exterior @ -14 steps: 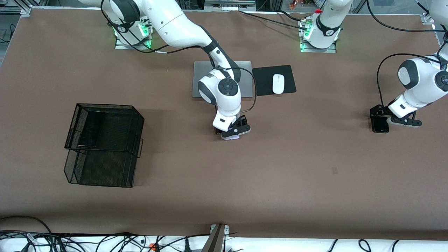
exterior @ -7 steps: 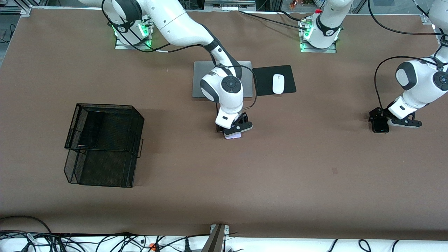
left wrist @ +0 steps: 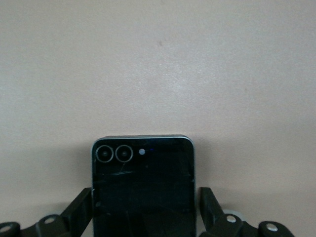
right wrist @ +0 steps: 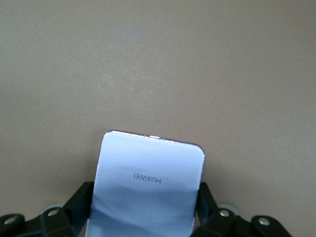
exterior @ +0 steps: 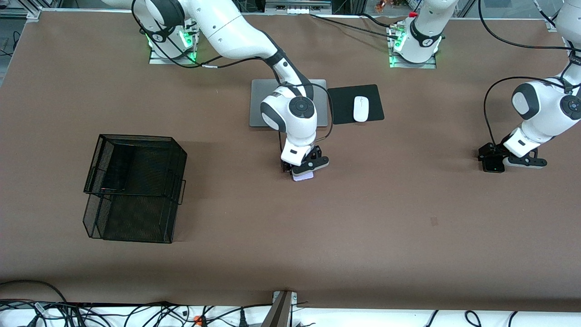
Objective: Place phones with both arms
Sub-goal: 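Lower the white phone into the basket while the left gripper carries the flip phone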
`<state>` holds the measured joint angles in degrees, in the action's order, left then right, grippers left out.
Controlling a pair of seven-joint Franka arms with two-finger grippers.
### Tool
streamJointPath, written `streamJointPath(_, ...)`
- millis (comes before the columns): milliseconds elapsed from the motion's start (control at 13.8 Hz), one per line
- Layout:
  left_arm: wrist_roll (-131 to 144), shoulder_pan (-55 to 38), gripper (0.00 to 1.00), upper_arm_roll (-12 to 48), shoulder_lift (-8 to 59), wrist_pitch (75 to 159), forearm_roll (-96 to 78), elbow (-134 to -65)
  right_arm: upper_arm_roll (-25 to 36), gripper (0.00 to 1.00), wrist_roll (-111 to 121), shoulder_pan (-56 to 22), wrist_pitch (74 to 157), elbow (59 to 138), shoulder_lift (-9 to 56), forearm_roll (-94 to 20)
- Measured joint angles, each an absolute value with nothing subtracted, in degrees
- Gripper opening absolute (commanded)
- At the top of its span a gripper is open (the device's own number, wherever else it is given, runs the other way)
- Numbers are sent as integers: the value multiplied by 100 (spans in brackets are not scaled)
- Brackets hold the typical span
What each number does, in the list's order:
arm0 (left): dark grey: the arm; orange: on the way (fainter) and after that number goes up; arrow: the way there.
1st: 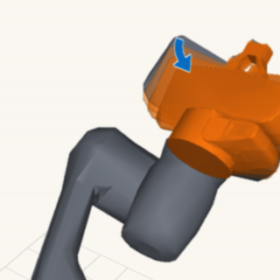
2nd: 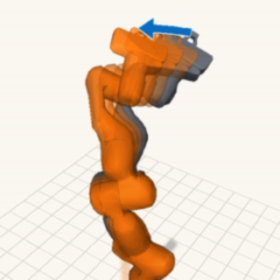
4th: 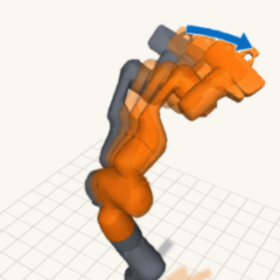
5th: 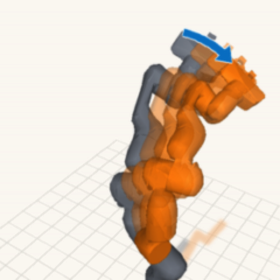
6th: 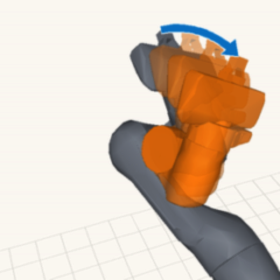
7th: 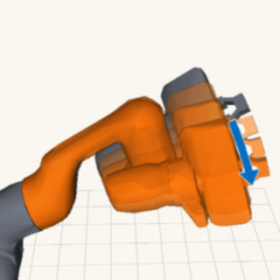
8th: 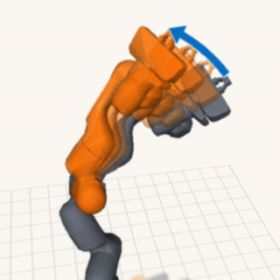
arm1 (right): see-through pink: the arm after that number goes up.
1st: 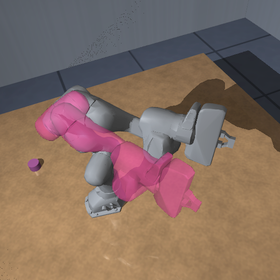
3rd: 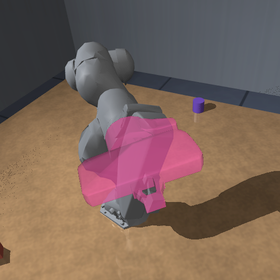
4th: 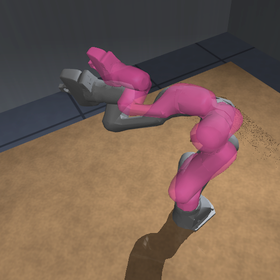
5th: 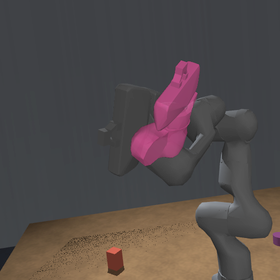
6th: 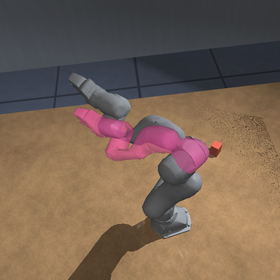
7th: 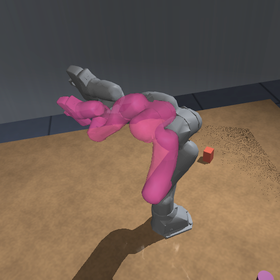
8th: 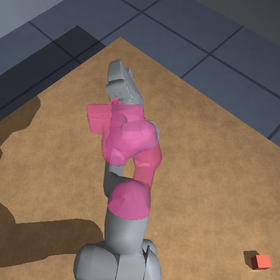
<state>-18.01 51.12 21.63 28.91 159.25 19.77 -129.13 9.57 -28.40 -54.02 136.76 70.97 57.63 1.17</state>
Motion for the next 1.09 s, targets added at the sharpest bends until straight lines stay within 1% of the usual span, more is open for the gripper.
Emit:
streamJointPath(73, -1794, 5116, 30, 2158, 2891, 15926, 1977, -12896, 1002, 0, -2840, -5403, 13603, 7087, 5742, 117)
streamJointPath(145, -1784, 5128, 18, 2167, 2859, 15922, 1977, -12887, 1107, 0, -2850, -5393, 13353, 7040, 5672, 113)
streamJointPath(291, -1709, 5140, 0, 2156, 2879, 15933, 1977, -12879, 1350, 0, -2864, -5200, 12412, 6914, 5220, 40)
streamJointPath(436, -1545, 5140, 0, 2160, 2884, 15935, 1977, -12869, 1455, 0, -2788, -4704, 11406, 6875, 4443, 22)
streamJointPath(582, -1264, 5135, 0, 2169, 2904, 15907, 1977, -12827, 1633, 0, -2225, -4163, 10346, 6901, 3689, 17)
streamJointPath(655, -1183, 5107, 0, 2180, 2914, 15805, 1977, -12769, 1839, 0, -1823, -3968, 9919, 6977, 3399, 10)
streamJointPath(727, -1141, 5044, 0, 2191, 2919, 15606, 1977, -12667, 2119, 0, -1469, -3867, 9718, 7135, 3191, -4)
streamJointPath(873, -1005, 4866, 0, 2254, 2918, 14931, 1977, -12291, 2696, 0, -901, -3788, 9720, 7721, 2858, -110)
streamJointPath(945, -886, 4763, 0, 2314, 2918, 14543, 1977, -12046, 2909, 0, -756, -3774, 9848, 8104, 2700, -171)
streamJointPath(1091, -521, 4491, 0, 2420, 2912, 13928, 1977, -11606, 3168, 0, -652, -3770, 10413, 8938, 2411, -237)
